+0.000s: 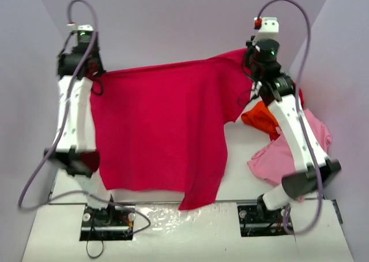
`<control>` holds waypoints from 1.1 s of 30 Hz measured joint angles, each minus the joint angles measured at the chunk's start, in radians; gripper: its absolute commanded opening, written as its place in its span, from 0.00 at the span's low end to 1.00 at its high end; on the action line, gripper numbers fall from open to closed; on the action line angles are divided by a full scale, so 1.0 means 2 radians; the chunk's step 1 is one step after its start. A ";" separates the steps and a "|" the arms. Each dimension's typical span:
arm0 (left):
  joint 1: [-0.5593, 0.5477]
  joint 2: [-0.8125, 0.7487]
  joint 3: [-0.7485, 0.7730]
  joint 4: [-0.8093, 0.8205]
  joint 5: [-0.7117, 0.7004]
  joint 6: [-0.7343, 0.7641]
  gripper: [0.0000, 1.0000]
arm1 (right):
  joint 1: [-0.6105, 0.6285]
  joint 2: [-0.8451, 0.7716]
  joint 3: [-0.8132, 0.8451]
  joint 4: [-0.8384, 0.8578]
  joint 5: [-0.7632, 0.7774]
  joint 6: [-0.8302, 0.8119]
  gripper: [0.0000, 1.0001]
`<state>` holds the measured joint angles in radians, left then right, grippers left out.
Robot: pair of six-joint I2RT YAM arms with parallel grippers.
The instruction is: Fold and stack the t-shirts
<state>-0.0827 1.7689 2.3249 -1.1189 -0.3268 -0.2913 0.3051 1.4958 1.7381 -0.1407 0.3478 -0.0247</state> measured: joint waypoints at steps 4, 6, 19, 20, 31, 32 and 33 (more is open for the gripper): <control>0.004 0.131 -0.016 0.012 -0.002 0.001 0.00 | -0.032 0.113 -0.006 0.036 -0.028 0.007 0.01; 0.004 0.171 -0.015 0.012 -0.008 0.002 0.00 | -0.037 0.156 -0.006 0.051 -0.040 0.007 0.30; 0.030 0.208 0.041 0.004 -0.106 0.019 0.97 | -0.052 0.214 0.025 0.119 -0.033 0.001 0.68; 0.030 0.206 0.041 0.004 -0.107 0.019 0.97 | -0.052 0.207 0.018 0.121 -0.033 0.004 0.63; 0.020 0.059 -0.095 0.033 -0.031 0.003 0.84 | 0.058 0.054 -0.190 0.106 -0.057 0.103 0.00; 0.019 0.029 -0.125 0.033 -0.010 -0.002 0.78 | 0.080 0.047 -0.208 0.098 -0.062 0.111 0.00; 0.018 -0.001 -0.150 0.040 0.015 -0.009 0.71 | 0.097 0.045 -0.220 0.096 -0.070 0.120 0.00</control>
<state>-0.0458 1.7677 2.0250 -1.0388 -0.2964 -0.3098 0.5000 1.5862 1.2973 0.0506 0.2078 0.2154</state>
